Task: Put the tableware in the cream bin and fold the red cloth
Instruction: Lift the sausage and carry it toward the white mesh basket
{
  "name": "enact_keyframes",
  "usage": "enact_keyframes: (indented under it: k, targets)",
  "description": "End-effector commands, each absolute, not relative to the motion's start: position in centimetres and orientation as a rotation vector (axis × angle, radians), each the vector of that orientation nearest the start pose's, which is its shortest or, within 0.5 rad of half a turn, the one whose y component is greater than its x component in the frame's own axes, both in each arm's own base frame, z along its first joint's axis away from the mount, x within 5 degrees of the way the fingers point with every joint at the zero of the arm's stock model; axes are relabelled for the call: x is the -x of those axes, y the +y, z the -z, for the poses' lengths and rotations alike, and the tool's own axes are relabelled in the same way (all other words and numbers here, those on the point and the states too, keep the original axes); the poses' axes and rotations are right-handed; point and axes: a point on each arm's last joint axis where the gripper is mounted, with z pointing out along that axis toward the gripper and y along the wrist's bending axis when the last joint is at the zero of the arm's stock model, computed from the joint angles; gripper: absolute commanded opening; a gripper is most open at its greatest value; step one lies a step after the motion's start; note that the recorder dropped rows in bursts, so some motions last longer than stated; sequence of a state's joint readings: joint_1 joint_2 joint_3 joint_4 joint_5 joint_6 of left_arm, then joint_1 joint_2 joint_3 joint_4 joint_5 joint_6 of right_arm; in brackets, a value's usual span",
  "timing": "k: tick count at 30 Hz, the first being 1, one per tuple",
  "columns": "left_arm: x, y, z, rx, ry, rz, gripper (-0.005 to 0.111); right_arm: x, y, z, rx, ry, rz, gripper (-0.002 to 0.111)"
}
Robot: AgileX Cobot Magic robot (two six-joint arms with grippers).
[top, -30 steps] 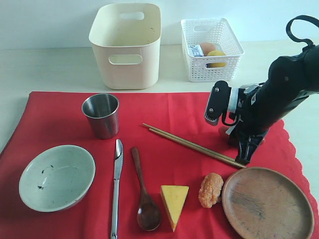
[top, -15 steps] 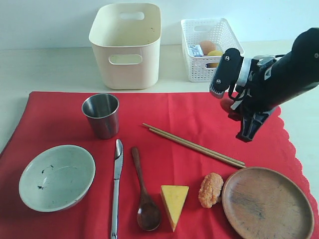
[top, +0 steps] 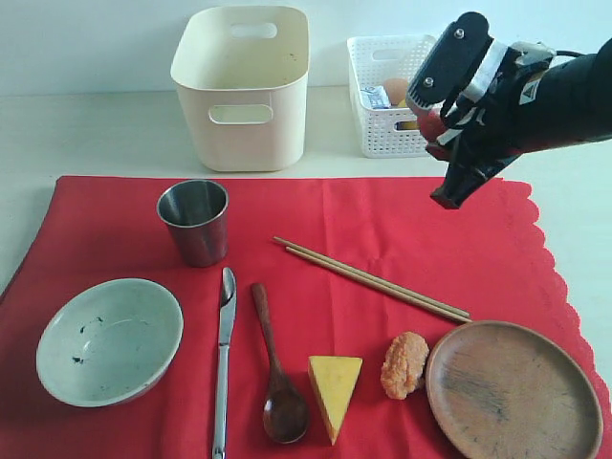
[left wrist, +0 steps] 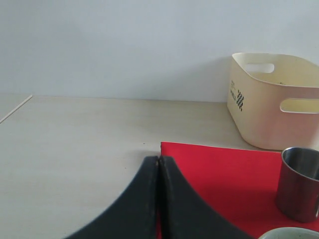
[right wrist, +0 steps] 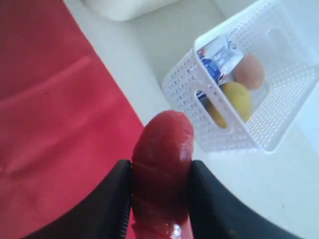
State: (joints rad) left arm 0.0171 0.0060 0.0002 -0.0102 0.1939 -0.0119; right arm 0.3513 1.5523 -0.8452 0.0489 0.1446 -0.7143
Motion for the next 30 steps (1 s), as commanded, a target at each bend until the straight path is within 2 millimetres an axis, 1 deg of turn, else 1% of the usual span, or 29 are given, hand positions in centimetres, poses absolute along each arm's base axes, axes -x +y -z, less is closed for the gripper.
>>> enact_keyframes:
  k: [1, 2, 5, 11, 13, 16, 20, 24, 27, 30]
  targets:
    - [-5.6, 0.0, -19.5, 0.026, 1.680, 0.009, 0.002, -30.4, 11.3, -22.7, 1.016, 1.931, 0.149, 0.000]
    - [-5.6, 0.0, -19.5, 0.026, 1.680, 0.009, 0.002, -30.7, 11.3, -23.0, 0.969, 1.899, 0.142, 0.000]
    - [-5.6, 0.0, -19.5, 0.026, 1.680, 0.009, 0.002, -30.9, 11.4, -23.5, 0.909, 1.864, 0.130, 0.000]
    - [-5.6, 0.0, -19.5, 0.026, 1.680, 0.009, 0.002, -31.5, 11.5, -24.8, 0.733, 1.772, 0.071, 0.000]
    - [-5.6, 0.0, -19.5, 0.026, 1.680, 0.009, 0.002, -31.7, 11.5, -25.4, 0.667, 1.720, 0.052, 0.000]
    - [-5.6, 0.0, -19.5, 0.026, 1.680, 0.009, 0.002, -32.1, 11.1, -26.3, 0.523, 1.662, 0.033, 0.000]
    - [-5.6, 0.0, -19.5, 0.026, 1.680, 0.009, 0.002, -32.4, 11.0, -27.0, 0.475, 1.612, 0.036, 0.000]
    - [-5.6, 0.0, -19.5, 0.026, 1.680, 0.009, 0.002, -34.0, 11.5, -27.1, 0.444, 1.652, 0.019, 0.000]
    - [-5.6, 0.0, -19.5, 0.026, 1.680, 0.009, 0.002, -35.8, 12.3, -27.3, 0.450, 1.688, -0.002, 0.000]
    - [-5.6, 0.0, -19.5, 0.026, 1.680, 0.009, 0.002, -37.8, 13.2, -26.9, 0.461, 1.731, -0.020, 0.000]
